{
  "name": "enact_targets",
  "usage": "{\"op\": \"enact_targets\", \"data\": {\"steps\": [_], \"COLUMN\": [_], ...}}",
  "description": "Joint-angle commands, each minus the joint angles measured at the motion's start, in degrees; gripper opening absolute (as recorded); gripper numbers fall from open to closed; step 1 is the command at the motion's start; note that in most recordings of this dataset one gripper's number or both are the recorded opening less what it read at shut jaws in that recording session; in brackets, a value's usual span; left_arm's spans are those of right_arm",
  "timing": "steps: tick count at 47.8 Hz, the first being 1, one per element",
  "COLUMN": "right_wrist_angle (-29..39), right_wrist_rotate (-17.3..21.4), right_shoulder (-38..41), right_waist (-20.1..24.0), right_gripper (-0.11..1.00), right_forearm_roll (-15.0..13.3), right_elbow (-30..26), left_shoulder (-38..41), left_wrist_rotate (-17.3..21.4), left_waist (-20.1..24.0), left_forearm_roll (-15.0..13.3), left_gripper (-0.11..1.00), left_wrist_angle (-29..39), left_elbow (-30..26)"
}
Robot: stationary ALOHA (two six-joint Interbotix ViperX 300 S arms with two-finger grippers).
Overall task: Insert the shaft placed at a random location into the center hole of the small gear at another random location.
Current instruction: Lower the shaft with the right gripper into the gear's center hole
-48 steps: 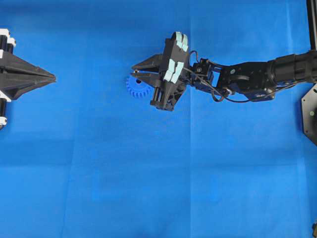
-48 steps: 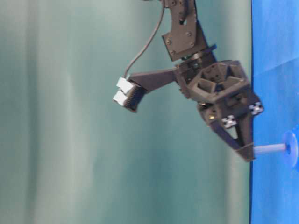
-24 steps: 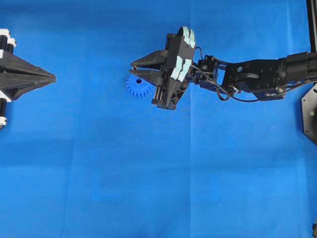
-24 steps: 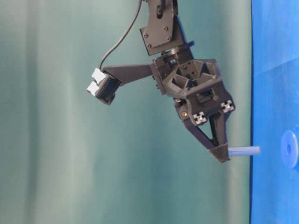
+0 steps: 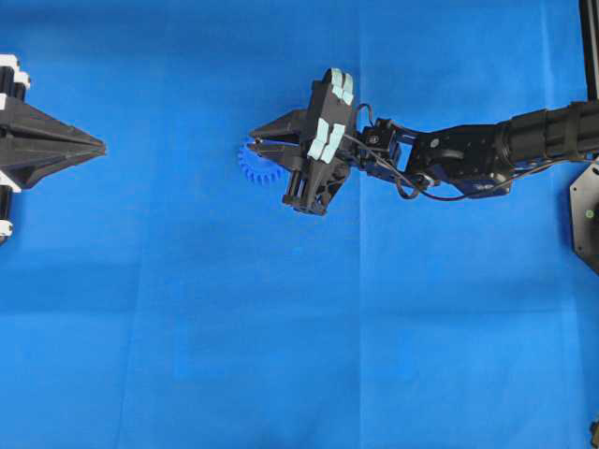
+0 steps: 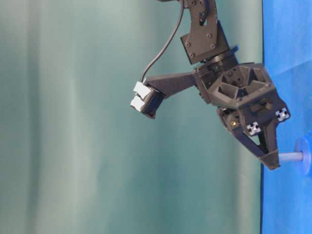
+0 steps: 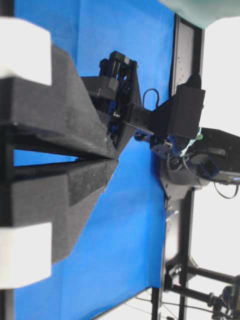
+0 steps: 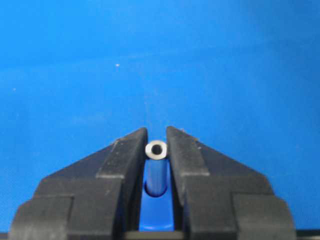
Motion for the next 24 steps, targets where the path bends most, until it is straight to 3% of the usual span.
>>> {"op": "enact_targets", "data": {"steps": [1,24], "right_wrist_angle": [-0.97,-0.88], "right_wrist_rotate": [-0.18,-0.18], "right_shoulder": [-0.79,1.93], "right_waist": [-0.09,0.00], "right_gripper": [0.02,0.02], "right_forearm_roll": [0.35,0.35], "right_elbow": [-0.53,-1.32], "left_shoulder": [0.26,0.26], "left_wrist_rotate": [-0.09,-0.09], "left_waist": [0.00,0.00], "left_forearm_roll": [0.09,0.09], "left_gripper": [0.00,0.00], "left_wrist_angle": [-0.35,-0.44], "left_elbow": [-0.53,-0.53]}}
